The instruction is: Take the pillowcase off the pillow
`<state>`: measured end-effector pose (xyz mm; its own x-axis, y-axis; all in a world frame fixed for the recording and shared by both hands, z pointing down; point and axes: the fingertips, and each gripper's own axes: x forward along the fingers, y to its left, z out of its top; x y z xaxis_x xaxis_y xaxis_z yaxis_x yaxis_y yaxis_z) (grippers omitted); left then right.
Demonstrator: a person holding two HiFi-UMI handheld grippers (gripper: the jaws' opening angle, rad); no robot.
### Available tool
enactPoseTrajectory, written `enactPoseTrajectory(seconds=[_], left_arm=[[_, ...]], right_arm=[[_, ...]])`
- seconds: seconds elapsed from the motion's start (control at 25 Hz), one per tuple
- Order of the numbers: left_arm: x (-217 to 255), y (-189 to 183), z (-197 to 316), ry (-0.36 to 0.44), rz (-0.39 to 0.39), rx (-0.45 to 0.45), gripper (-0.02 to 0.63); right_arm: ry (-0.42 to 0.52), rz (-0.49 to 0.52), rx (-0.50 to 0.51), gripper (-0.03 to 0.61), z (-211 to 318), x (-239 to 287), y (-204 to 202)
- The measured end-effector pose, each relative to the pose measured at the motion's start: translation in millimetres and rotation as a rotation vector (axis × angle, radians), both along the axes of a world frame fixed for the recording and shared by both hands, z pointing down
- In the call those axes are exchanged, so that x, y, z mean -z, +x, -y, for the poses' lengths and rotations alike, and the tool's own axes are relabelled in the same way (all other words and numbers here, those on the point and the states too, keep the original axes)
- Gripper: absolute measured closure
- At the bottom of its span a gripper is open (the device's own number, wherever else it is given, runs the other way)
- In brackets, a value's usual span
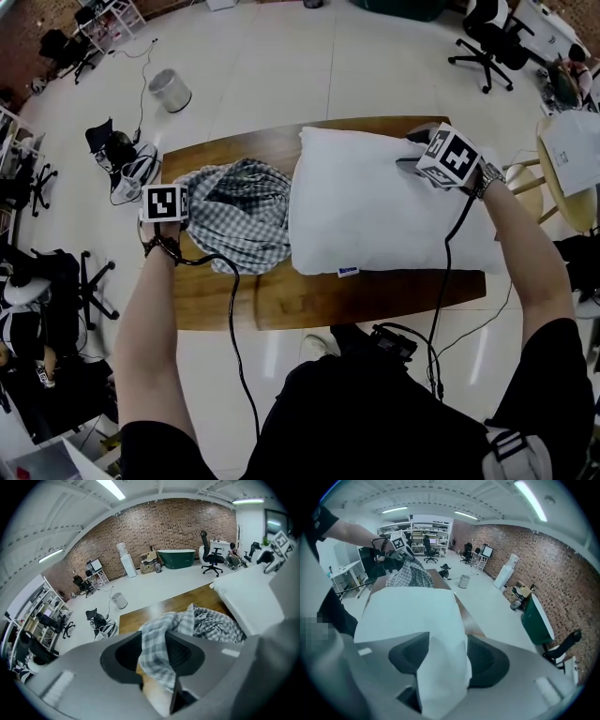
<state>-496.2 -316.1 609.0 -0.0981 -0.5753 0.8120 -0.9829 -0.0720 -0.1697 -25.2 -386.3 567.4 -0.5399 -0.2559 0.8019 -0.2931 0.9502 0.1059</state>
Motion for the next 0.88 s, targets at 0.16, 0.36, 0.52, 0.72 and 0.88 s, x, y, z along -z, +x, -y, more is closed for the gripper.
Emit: enactPoseTrajectory(seconds=[0.16,0.36,0.52,0.72,0.88], left_arm=[[13,1,-20,0.046,0.003,-0.003,0.446],[28,25,-51,0.093,0.006,-0.076,0.446],[38,51,-81,0.139,-0.008,-0.112,0.449],[56,78,-117,0.204,-0.021,-0.165,0.456],[70,100,-143,0.246,-0.039,-0.197,0.462]], right_arm=[[0.065,0.013,-0.013,0.325,-19,20,-2],[0.106,0.079,-0.020,0.325,-62,46,-10],[0.144,0.109,-0.008,0.328,-105,55,-17],[0.190,0.131,0.009,0.337,-159,66,-28],[0.216,0.143,0.012,0.365,-196,73,-33]])
